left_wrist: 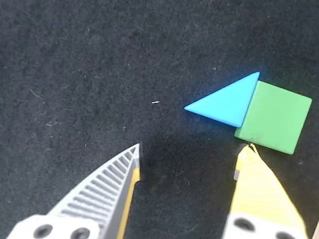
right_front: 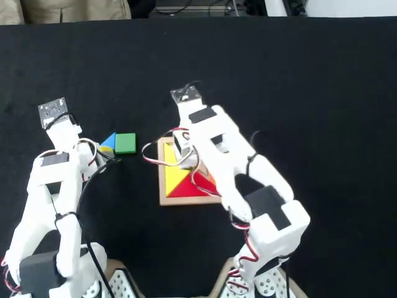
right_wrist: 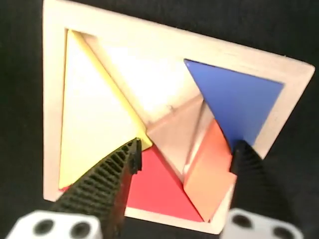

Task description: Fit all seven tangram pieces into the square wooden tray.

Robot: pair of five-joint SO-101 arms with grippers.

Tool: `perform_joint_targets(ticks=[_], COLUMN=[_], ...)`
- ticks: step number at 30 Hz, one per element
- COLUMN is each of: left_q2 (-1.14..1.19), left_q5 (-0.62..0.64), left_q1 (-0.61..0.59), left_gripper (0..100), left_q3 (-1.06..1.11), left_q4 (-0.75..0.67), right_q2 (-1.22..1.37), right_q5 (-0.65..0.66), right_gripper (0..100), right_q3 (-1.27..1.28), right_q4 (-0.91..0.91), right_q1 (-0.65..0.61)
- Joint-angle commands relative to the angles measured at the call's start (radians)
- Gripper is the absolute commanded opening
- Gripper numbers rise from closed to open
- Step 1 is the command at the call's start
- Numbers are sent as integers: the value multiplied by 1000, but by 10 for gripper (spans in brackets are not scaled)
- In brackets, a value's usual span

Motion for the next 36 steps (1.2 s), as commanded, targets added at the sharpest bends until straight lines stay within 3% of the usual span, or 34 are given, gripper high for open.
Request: perform_joint_targets(ticks=[1, 4, 8, 11, 23, 36], left_q2=[0, 0, 0, 0, 0, 0], left_q5=[5, 5, 5, 5, 5, 6], left_q1=[-5, -5, -5, -5, -5, -4], left_gripper=[296, 296, 296, 296, 296, 296], left_q3=[-8, -8, -8, -7, -7, -7], left_q4=[-17, -17, -17, -17, -17, -17], right_q2=[-10, -8, 7, 48, 274, 205], right_q5=[41, 86, 135, 132, 137, 140], right_gripper=[225, 189, 5, 45, 11, 11], right_q3=[-113, -231, -334, -367, -371, -383], right_q4=[80, 138, 123, 117, 137, 221], right_q1=[-3, -11, 2, 15, 100, 126])
